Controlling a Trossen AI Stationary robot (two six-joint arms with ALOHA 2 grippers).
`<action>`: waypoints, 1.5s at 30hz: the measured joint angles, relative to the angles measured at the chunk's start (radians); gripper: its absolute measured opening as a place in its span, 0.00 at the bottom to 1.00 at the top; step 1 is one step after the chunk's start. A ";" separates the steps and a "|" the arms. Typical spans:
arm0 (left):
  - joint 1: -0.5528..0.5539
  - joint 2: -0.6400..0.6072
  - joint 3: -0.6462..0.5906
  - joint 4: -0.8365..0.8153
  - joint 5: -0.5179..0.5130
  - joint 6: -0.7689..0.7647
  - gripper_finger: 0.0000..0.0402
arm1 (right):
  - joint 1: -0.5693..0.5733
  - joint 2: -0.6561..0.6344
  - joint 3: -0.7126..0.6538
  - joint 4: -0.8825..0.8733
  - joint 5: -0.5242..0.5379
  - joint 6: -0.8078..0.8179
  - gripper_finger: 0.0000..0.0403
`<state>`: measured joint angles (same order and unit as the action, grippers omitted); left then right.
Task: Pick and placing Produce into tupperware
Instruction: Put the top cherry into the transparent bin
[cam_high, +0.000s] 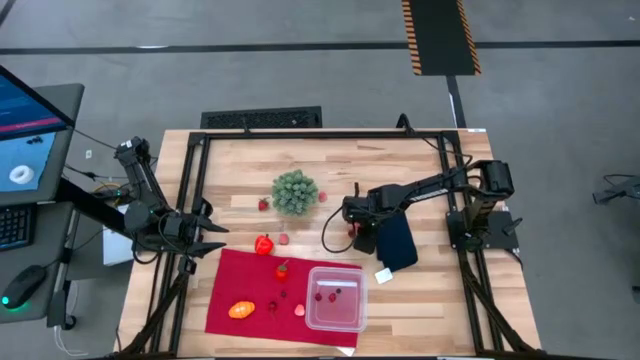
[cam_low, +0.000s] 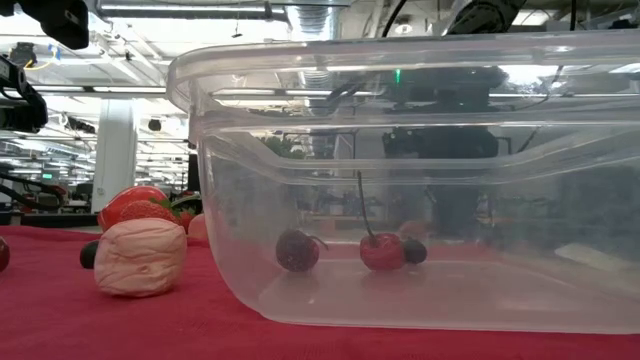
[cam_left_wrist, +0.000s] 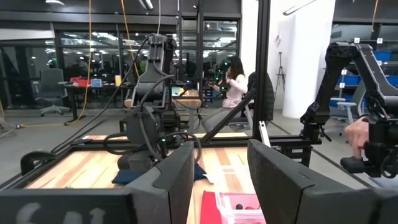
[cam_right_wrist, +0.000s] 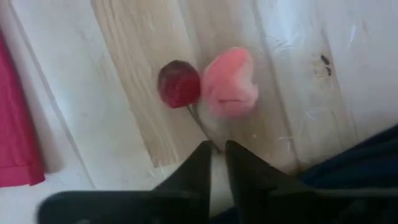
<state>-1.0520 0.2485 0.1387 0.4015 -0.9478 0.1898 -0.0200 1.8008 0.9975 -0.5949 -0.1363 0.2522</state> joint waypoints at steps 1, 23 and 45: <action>0.000 0.000 0.000 0.000 0.000 0.000 0.35 | -0.003 0.000 0.000 0.000 -0.005 -0.007 0.12; 0.000 0.000 0.000 0.000 0.000 0.006 0.35 | 0.085 0.008 0.183 -0.107 0.049 -0.069 0.02; 0.000 0.000 0.000 0.000 0.000 0.006 0.35 | 0.428 0.005 0.418 -0.128 0.190 0.088 0.02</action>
<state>-1.0522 0.2486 0.1387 0.4015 -0.9482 0.1953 0.4084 1.8061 1.4151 -0.7228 0.0540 0.3404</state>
